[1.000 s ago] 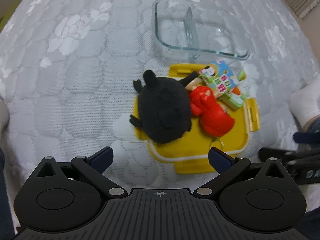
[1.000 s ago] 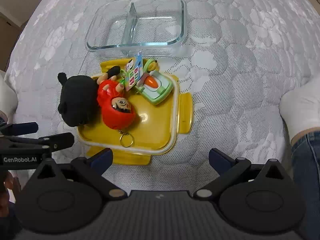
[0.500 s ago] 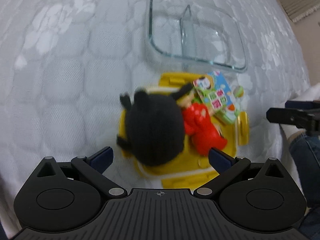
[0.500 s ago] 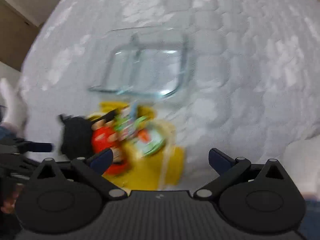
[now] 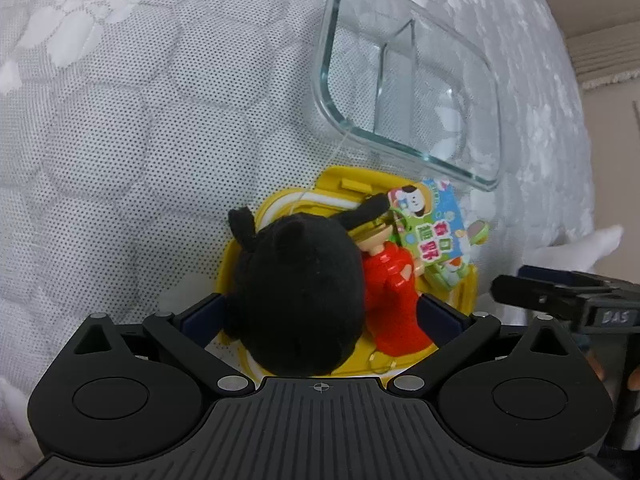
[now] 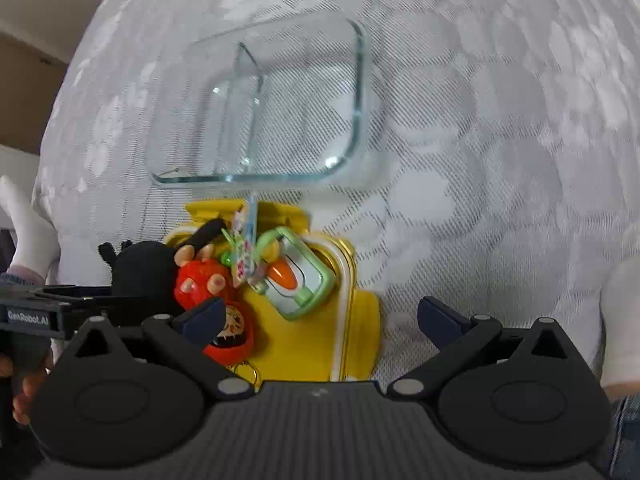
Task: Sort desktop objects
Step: 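Lower the left gripper onto the black plush toy and close it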
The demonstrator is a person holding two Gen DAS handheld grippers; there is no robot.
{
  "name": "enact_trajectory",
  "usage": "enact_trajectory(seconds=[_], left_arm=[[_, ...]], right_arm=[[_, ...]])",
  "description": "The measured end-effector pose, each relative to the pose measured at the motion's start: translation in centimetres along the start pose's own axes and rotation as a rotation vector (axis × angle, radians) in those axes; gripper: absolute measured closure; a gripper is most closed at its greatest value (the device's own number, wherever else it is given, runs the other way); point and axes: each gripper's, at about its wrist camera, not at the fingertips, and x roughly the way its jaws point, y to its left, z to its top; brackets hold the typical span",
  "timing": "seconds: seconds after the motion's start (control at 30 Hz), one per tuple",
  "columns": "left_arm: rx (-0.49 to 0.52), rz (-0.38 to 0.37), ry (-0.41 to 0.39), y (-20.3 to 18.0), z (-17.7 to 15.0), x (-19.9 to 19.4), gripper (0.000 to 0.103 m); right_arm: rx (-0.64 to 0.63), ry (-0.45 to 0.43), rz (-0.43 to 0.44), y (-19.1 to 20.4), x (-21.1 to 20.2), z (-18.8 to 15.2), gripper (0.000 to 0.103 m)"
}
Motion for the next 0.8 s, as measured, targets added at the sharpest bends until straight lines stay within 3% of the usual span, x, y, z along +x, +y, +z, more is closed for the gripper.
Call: enact_trajectory(seconds=[0.07, 0.1, 0.4, 0.7, 0.8], left_arm=[[0.039, 0.038, -0.013, -0.3, -0.1, 0.0, 0.025], [0.056, 0.05, -0.019, -0.3, -0.2, 0.0, 0.027], [0.077, 0.025, -0.069, -0.3, -0.2, -2.0, 0.032], [0.056, -0.089, -0.244, -2.3, 3.2, -7.5, 0.032], [0.061, -0.085, -0.296, -3.0, 4.3, -8.5, 0.032]], right_arm=[[0.036, 0.006, 0.007, -0.6, -0.1, -0.1, 0.0], [0.055, 0.008, 0.012, -0.9, -0.2, -0.1, 0.0], [0.17, 0.043, 0.025, -2.7, -0.1, -0.1, 0.0], [0.21, 0.035, 0.031, -3.6, -0.6, 0.1, 0.0], [0.229, 0.035, 0.04, -3.8, -0.7, 0.4, 0.0]])
